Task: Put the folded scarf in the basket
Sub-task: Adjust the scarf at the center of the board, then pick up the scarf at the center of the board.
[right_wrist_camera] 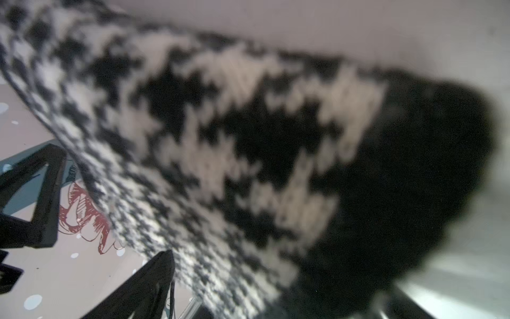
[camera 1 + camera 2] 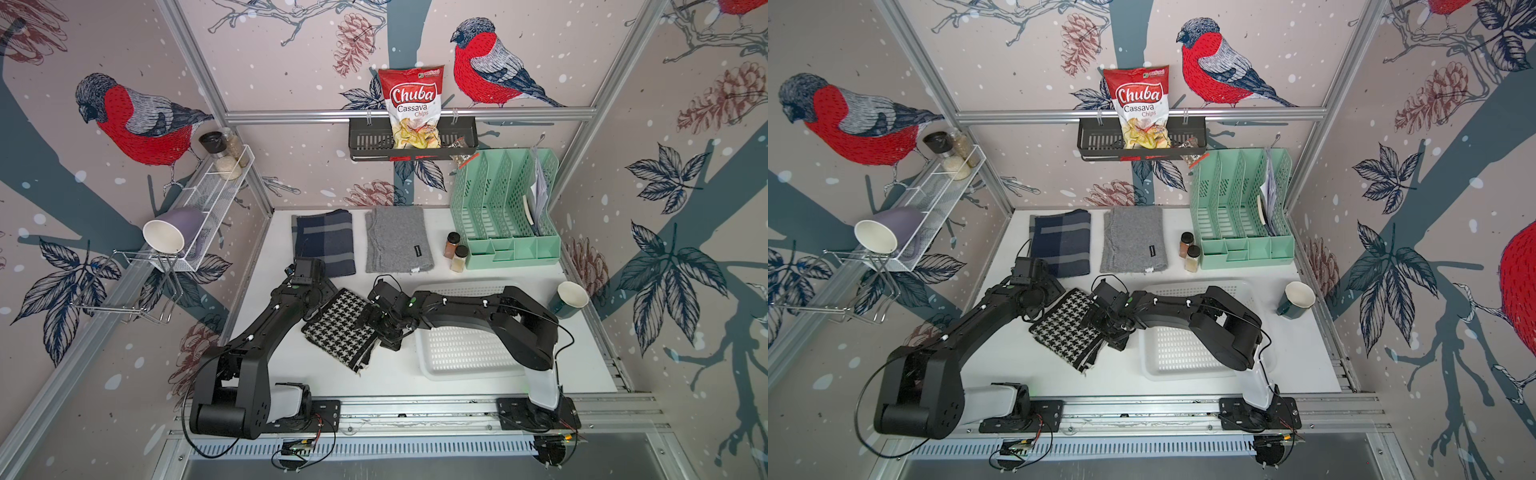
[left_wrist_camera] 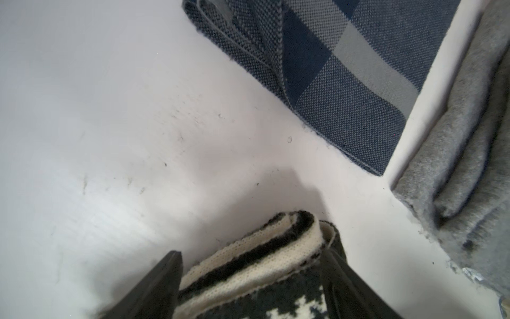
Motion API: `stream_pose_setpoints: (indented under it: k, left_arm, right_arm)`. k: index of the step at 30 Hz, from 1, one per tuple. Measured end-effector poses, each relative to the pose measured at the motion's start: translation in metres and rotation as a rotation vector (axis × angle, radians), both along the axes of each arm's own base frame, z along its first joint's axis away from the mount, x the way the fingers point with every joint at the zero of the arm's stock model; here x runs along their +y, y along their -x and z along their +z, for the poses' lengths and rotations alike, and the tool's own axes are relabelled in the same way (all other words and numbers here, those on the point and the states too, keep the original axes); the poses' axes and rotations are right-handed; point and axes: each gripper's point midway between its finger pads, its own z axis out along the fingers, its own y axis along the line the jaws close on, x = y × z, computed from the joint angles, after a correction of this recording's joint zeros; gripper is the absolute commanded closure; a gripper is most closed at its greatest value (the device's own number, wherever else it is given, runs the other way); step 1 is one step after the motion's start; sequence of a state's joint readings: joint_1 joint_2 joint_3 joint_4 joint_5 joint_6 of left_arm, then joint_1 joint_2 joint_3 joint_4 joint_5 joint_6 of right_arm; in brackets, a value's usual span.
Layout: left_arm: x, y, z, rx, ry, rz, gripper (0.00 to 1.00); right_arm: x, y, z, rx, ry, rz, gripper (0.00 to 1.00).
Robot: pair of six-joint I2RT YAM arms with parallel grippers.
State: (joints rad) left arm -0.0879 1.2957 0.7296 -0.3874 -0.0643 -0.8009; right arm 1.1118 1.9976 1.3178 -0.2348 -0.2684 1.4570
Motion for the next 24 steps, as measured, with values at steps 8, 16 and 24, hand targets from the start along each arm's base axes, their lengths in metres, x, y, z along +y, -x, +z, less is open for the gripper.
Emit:
stream_pose_setpoints:
  k: [8,16,24]
  left_arm:
    - [0.018,0.011,0.019,-0.059,-0.067,0.034,0.17]
    - [0.028,0.024,0.025,-0.071,-0.111,0.063,0.18]
    - [0.033,0.034,0.01,-0.023,-0.129,0.064,0.18]
  right_arm:
    - [0.011,-0.051,0.01,-0.082,-0.061,-0.001,0.02]
    - [0.015,-0.117,0.019,-0.195,-0.059,0.054,0.04]
    - [0.011,-0.093,0.008,-0.207,0.019,0.196,0.09]
